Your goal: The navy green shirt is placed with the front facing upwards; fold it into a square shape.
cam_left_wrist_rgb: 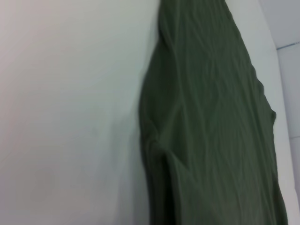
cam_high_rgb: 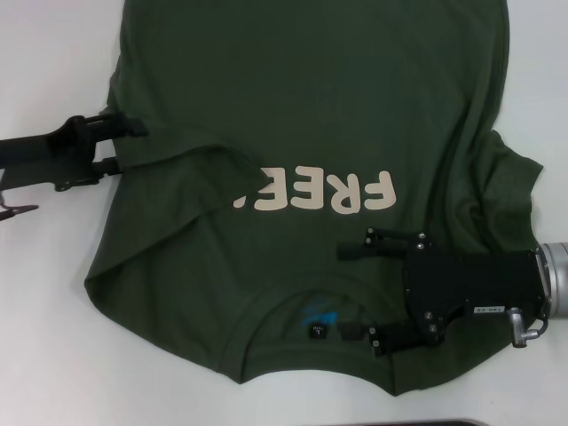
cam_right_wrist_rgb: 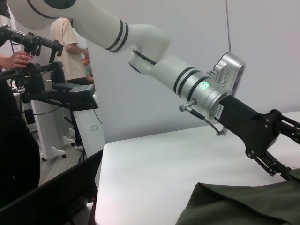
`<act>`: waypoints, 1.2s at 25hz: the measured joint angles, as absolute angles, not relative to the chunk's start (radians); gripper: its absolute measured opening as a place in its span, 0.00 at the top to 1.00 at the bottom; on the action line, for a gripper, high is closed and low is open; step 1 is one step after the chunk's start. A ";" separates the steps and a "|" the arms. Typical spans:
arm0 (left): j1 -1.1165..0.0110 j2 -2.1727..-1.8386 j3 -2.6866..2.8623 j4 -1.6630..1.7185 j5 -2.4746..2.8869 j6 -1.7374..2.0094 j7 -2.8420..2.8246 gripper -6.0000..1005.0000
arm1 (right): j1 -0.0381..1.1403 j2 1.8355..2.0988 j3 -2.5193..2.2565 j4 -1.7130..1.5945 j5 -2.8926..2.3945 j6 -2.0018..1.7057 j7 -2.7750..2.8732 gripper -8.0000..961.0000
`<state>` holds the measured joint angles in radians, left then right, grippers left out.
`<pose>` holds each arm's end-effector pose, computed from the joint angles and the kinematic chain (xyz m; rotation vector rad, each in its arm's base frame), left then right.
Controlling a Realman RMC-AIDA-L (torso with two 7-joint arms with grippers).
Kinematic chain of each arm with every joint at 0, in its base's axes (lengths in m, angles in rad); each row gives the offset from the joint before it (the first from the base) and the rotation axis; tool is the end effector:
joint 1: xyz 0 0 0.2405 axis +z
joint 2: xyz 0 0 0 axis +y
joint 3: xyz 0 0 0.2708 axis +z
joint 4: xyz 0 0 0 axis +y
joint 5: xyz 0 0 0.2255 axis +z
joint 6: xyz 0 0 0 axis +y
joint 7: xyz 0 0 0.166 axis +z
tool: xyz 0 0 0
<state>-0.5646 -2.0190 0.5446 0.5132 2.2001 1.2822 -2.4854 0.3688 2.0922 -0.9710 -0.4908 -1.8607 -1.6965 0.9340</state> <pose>-0.3407 0.3781 -0.0195 -1.8257 -2.1439 -0.6844 0.2884 0.2556 -0.0814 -2.9550 0.2609 0.8609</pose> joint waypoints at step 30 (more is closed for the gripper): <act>-0.558 -2.011 0.492 0.571 1.964 1.484 -2.290 0.16 | 0.387 2.093 -0.971 -0.468 -1.816 -1.705 0.948 0.03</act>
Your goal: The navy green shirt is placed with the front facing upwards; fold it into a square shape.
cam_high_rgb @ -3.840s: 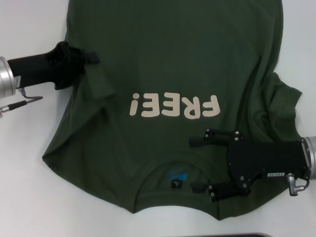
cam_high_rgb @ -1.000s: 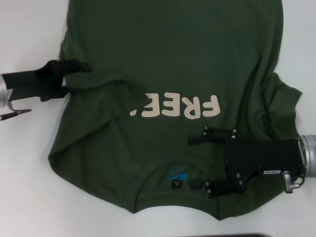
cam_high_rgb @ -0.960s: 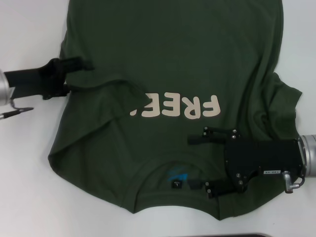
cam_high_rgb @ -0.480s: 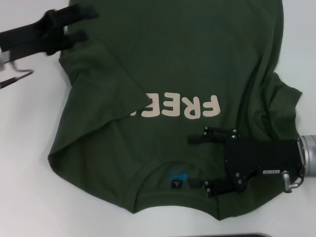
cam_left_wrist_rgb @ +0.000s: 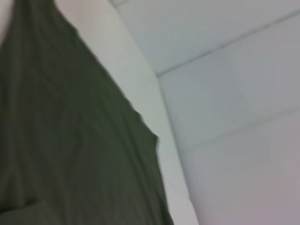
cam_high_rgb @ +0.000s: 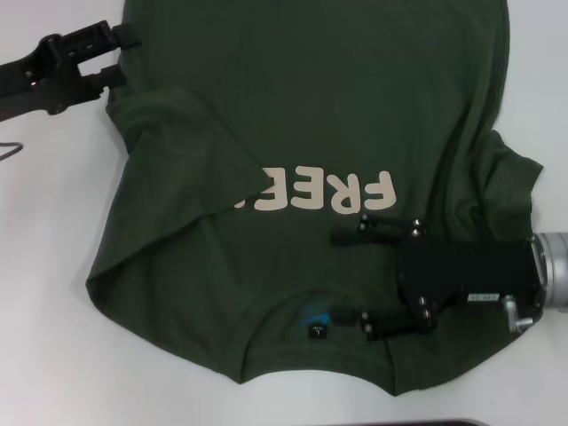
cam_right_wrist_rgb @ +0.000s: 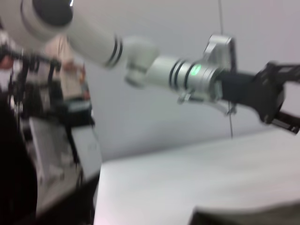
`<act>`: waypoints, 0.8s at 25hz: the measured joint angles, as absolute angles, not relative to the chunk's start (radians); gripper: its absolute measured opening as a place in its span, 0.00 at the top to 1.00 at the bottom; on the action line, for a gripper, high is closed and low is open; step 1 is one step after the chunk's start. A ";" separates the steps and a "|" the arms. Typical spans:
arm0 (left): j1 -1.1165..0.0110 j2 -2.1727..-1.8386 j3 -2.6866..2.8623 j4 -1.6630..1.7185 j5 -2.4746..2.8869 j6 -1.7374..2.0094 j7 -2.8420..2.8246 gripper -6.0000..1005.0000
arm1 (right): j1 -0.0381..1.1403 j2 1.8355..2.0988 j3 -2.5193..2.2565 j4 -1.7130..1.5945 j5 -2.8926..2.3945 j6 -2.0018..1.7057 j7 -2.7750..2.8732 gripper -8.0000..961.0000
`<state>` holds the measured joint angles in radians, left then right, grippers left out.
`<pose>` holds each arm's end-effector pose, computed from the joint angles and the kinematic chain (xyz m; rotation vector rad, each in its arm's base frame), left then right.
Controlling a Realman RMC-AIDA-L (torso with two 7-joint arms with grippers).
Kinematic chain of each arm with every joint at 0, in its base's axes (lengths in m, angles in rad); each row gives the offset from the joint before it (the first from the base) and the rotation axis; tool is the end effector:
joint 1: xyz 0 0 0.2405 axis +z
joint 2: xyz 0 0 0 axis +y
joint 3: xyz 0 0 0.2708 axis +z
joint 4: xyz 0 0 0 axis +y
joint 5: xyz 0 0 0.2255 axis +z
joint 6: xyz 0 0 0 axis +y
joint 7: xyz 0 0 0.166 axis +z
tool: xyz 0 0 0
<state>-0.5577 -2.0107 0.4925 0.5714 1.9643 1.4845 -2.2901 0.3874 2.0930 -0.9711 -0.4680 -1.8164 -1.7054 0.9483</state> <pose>-0.2970 0.3864 0.0202 -2.0563 -1.8742 -1.0689 0.2796 0.2613 -0.0808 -2.9277 0.2829 0.9293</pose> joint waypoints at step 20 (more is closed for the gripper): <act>-0.333 -2.093 0.473 0.756 2.119 1.871 -1.353 0.16 | 0.378 2.082 -0.879 -0.455 -1.618 -1.797 1.563 0.04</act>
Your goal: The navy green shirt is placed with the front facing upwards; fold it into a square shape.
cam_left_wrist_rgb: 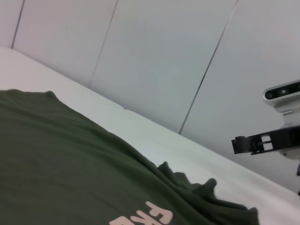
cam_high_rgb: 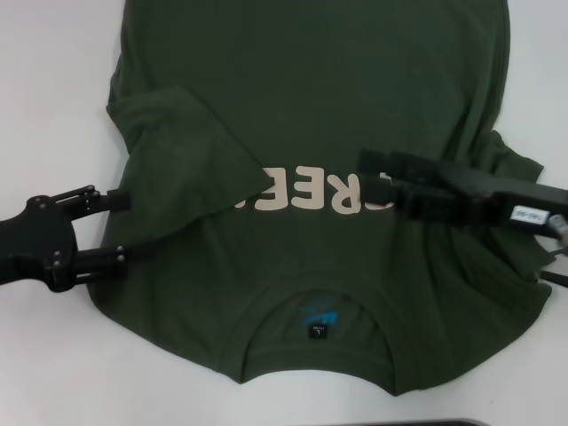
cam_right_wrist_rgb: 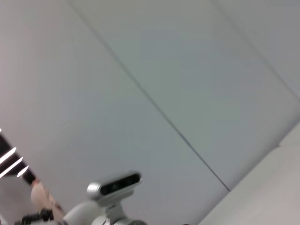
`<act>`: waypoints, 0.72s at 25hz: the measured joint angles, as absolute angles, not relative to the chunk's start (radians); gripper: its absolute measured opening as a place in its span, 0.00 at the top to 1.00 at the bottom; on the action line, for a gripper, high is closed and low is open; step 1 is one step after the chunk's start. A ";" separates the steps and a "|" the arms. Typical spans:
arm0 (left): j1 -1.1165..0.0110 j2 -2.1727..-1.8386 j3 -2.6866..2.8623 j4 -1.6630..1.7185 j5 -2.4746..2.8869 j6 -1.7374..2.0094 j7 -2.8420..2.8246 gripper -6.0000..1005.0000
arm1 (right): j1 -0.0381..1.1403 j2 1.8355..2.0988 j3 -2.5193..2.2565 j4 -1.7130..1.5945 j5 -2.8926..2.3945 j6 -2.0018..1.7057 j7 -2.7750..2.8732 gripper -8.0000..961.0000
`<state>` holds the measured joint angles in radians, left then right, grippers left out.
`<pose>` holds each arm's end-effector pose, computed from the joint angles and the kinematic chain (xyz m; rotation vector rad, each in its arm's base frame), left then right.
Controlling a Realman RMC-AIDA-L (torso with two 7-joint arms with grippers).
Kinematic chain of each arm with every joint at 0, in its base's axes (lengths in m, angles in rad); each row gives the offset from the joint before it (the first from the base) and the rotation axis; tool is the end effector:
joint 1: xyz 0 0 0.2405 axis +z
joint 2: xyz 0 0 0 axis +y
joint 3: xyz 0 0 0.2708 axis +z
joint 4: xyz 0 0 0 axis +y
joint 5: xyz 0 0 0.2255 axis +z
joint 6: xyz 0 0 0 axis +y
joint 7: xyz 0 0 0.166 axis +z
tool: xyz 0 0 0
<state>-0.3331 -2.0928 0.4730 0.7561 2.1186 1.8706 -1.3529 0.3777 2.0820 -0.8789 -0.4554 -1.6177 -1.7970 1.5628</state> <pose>-0.3215 0.2682 0.0068 -2.7081 -0.7658 -0.8280 0.2652 0.2791 -0.0426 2.5746 -1.1190 -1.3073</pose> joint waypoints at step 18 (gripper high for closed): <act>-0.363 -2.073 0.423 0.733 2.116 1.806 -1.413 0.16 | 0.283 1.862 -0.409 -0.807 -2.093 -1.931 2.361 0.13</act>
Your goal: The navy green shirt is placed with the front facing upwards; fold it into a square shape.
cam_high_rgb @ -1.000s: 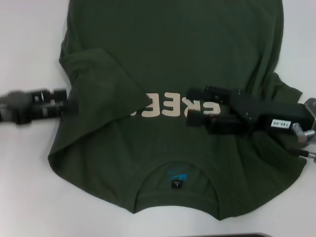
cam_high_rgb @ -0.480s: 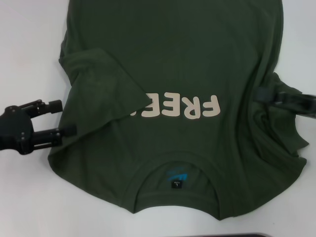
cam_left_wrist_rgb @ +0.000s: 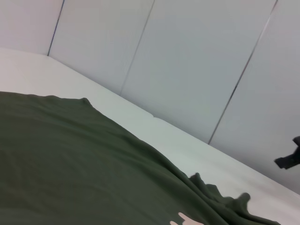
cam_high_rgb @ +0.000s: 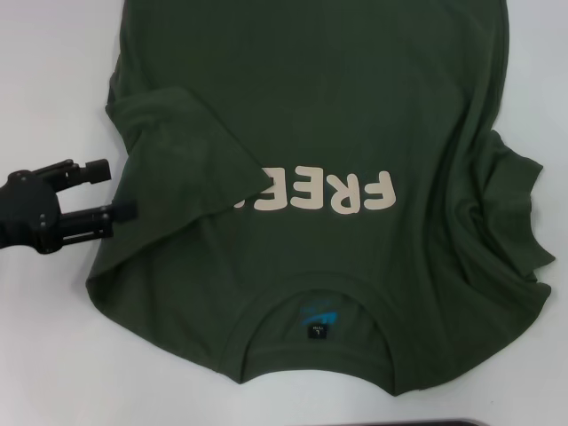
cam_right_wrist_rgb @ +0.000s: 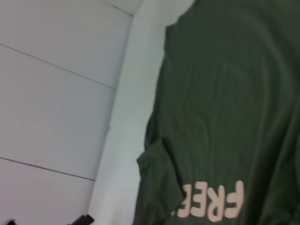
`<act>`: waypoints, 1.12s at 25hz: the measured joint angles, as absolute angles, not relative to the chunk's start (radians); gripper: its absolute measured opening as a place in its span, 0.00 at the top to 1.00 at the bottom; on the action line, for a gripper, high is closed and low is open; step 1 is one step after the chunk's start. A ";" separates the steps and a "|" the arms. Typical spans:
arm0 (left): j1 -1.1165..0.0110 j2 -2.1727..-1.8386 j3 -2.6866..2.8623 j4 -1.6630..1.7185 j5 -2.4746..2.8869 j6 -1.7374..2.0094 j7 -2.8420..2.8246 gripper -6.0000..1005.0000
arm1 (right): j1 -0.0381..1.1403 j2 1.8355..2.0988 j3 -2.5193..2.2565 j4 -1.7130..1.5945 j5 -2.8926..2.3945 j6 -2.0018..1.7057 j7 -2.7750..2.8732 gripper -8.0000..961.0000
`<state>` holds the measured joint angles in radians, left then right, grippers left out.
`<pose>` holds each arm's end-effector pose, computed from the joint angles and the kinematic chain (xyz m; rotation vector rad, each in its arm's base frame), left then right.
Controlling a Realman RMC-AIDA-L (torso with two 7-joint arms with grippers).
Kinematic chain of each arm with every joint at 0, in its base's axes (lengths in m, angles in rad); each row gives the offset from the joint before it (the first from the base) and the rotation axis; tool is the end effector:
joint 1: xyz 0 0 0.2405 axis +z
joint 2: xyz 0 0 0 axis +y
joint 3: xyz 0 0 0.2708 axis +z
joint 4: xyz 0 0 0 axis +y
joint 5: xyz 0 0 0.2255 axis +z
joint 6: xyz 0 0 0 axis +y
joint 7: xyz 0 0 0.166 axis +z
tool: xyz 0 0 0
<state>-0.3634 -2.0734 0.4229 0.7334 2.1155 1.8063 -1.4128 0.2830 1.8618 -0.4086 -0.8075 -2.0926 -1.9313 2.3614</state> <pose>-0.3277 0.2869 0.0168 -2.6111 -0.8478 -0.8175 0.3670 0.2632 0.1214 -2.1120 1.9771 0.8197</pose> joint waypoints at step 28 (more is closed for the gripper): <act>-0.370 -2.081 0.329 0.719 2.114 1.751 -1.447 0.16 | 0.433 1.879 -0.457 -0.726 -2.427 -1.733 2.464 0.16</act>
<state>-0.3701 -2.0815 0.3292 0.7194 2.1137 1.7513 -1.4467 0.4328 1.8792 -0.4571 -0.7258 -2.4267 -1.7333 2.4635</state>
